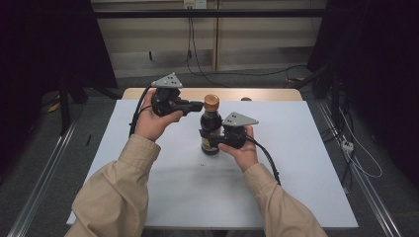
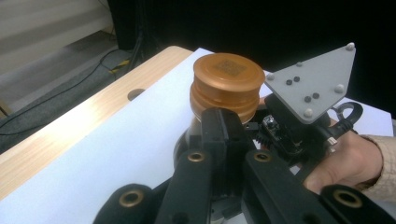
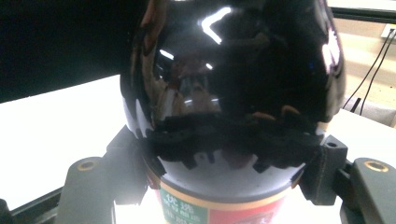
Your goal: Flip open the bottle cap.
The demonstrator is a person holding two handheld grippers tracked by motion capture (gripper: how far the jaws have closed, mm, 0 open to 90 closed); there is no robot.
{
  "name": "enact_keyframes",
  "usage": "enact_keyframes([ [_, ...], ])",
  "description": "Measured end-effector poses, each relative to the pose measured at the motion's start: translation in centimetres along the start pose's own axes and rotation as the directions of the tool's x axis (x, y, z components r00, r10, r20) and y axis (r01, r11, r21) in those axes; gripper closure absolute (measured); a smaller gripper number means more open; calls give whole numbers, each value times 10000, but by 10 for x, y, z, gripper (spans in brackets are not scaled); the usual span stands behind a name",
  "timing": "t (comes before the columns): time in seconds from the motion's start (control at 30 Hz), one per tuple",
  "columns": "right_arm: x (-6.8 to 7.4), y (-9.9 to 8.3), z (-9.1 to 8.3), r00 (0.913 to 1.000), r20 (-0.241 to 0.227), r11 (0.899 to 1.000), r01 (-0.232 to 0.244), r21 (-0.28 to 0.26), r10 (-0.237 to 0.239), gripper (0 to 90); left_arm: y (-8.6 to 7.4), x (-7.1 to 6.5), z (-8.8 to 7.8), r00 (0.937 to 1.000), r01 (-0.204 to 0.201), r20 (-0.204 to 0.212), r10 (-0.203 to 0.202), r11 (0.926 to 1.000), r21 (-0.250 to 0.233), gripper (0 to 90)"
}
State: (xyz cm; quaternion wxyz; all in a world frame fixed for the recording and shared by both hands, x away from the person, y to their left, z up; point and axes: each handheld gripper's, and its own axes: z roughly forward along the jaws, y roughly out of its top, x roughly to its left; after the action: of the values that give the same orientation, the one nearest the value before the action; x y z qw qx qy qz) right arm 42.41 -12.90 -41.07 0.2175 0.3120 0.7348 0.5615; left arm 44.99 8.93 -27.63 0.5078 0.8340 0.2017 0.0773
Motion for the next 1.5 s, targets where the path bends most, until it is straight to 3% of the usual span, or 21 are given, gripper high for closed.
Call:
enact_keyframes([
  [0.63,0,-1,0,10000,4,10000,-62,-63,62,312,8,0,0,9997,-139,224,134,9997,206,900],
  [0.77,0,-1,0,10000,30,10000,-71,-65,71,311,10,-2,1,9996,-136,265,135,9999,45,900],
  [0.97,0,-2,0,10000,54,9999,-78,-107,78,311,11,-3,1,9995,-291,151,289,9995,148,900],
  [1.5,-1,-2,0,10000,39,9999,-88,-112,88,311,14,-5,2,9997,-248,-8,248,9997,-84,900],
])
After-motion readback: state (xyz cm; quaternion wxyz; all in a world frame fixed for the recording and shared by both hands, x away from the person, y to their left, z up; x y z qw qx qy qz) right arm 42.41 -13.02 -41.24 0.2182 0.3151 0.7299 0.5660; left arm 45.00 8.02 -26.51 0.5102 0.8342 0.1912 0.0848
